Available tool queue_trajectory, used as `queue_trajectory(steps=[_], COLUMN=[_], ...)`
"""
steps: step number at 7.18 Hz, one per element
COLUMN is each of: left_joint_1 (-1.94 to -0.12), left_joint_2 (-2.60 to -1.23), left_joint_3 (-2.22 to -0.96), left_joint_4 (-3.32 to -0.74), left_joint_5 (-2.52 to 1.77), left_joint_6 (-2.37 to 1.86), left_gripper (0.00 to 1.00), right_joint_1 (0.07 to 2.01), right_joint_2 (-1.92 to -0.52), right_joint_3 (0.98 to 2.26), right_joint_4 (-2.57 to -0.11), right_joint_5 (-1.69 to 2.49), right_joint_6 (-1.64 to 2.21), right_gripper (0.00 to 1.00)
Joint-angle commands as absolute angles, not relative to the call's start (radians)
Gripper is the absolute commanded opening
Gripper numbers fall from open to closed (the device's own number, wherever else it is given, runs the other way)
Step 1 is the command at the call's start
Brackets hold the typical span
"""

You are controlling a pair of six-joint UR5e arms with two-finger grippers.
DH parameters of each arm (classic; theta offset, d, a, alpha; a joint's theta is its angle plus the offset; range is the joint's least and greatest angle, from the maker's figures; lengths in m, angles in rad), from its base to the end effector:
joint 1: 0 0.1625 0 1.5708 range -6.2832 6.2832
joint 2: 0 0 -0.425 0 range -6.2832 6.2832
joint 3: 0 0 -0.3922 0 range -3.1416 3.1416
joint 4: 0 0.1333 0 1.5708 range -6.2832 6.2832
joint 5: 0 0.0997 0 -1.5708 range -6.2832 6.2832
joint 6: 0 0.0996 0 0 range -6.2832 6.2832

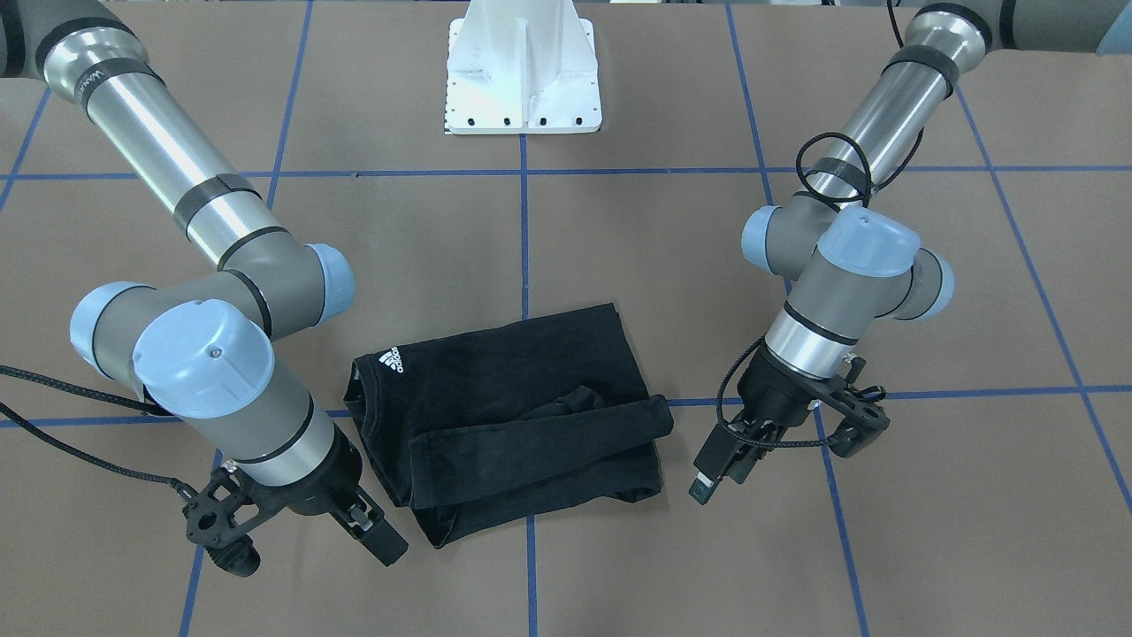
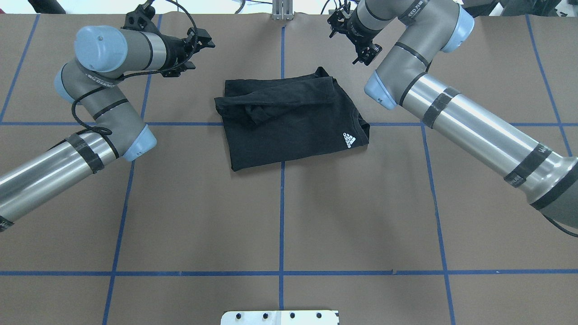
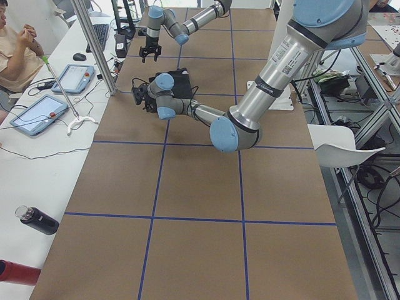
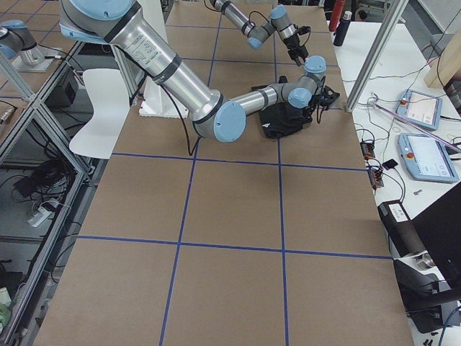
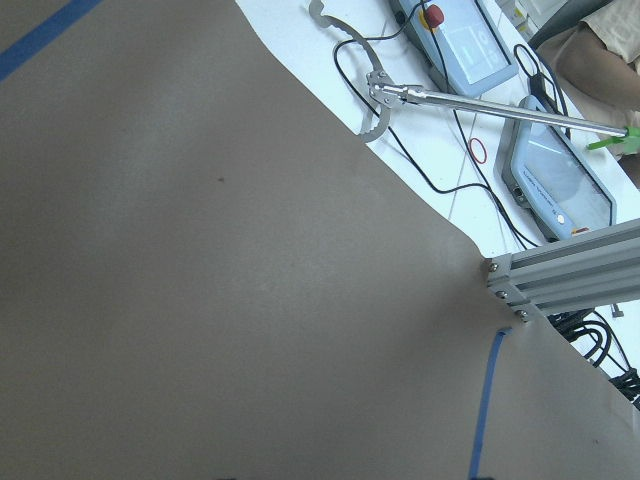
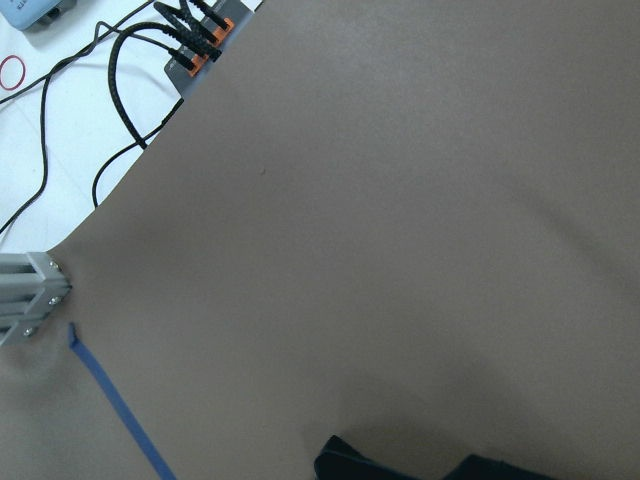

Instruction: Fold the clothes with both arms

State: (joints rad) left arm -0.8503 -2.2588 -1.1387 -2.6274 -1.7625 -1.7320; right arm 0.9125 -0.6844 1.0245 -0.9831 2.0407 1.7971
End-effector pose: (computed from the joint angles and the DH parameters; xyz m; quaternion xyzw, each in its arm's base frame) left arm 0.4216 -0.6535 0.3201 0.1338 0.5973 -0.3310 0.7182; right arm -0.4379 -0.7104 0.2738 -0.0497 -0.4798 0.3812 0.7887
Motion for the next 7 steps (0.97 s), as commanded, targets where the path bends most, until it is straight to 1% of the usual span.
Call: queue_trajectory(steps=[1,2,3,4,5,6,7], left_joint_1=[-0.874,-0.887,-0.899,-0.917,-0.94,-0.945,-0.945], left_joint_2=[-2.232,-2.179,-2.148,-2.142,-2.11,-2.056,-2.033], left_joint_3=[-1.188,-1.254,-1.293,-1.293,-1.322,-1.38,-1.416], left_joint_4=[-2.625,-2.62,-2.619,-2.611,-2.612,-2.609,-2.596], left_joint_5=[-1.823,-1.851,-1.853,-1.865,-1.902,-1.942,-1.942], left_joint_6=[-1.67,-1.579,-1.541,-1.533,-1.472,-1.416,-1.416], left_gripper=[1.0,1.0,1.0,1.0,1.0,1.0,1.0], right_joint_1=[0.837,0.792,0.734,0.671,0.628,0.603,0.592], right_joint_2=[-0.797,-0.787,-0.767,-0.749,-0.72,-0.716,-0.713], right_joint_3=[1.217,1.256,1.306,1.31,1.295,1.278,1.273], right_joint_4=[-0.989,-1.04,-1.092,-1.115,-1.133,-1.134,-1.134], right_joint_5=[2.002,1.941,1.875,1.84,1.783,1.764,1.764], right_joint_6=[1.801,1.801,1.796,1.748,1.656,1.567,1.499], right_gripper=[1.0,0.9,0.21,0.0,0.0,0.0,0.0])
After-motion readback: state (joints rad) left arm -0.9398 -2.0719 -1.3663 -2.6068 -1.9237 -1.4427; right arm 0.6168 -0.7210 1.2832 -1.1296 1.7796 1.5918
